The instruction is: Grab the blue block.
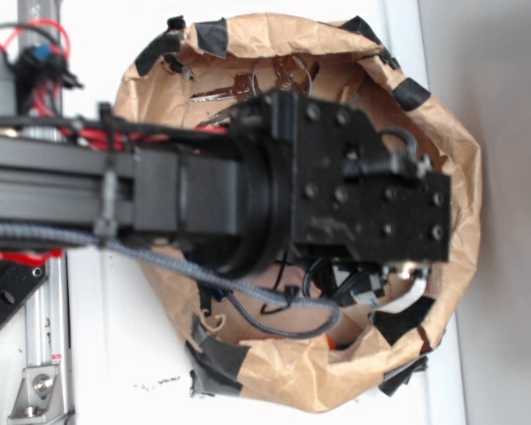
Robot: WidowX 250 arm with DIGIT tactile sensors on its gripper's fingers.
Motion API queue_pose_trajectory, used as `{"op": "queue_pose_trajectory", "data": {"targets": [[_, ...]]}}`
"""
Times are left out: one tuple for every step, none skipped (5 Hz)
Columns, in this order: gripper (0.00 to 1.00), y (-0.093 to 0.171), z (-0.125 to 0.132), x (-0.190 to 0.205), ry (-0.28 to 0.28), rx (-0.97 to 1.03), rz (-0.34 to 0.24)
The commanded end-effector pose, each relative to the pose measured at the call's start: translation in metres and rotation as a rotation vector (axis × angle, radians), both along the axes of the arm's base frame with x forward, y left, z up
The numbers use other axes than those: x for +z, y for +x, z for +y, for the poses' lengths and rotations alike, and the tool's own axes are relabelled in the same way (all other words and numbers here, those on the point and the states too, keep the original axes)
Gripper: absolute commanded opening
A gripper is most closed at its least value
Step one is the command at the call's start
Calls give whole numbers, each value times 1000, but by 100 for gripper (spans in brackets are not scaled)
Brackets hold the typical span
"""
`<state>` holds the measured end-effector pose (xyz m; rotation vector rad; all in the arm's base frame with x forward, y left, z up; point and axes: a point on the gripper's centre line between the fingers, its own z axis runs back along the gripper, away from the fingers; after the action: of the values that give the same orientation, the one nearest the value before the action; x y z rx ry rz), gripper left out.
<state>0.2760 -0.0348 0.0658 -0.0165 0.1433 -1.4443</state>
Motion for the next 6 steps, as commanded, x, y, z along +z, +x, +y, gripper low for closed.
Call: {"op": "queue_pose_trajectory", "data": {"targets": [[100, 3, -3, -32, 100, 18, -97], [100, 3, 6, -42, 124, 42, -69], [0, 8, 7, -50, 181, 56, -82], [0, 9, 16, -26, 112, 120, -122], [0, 14, 15, 15, 85, 245, -207], [0, 24, 13, 63, 74, 498, -201]]}}
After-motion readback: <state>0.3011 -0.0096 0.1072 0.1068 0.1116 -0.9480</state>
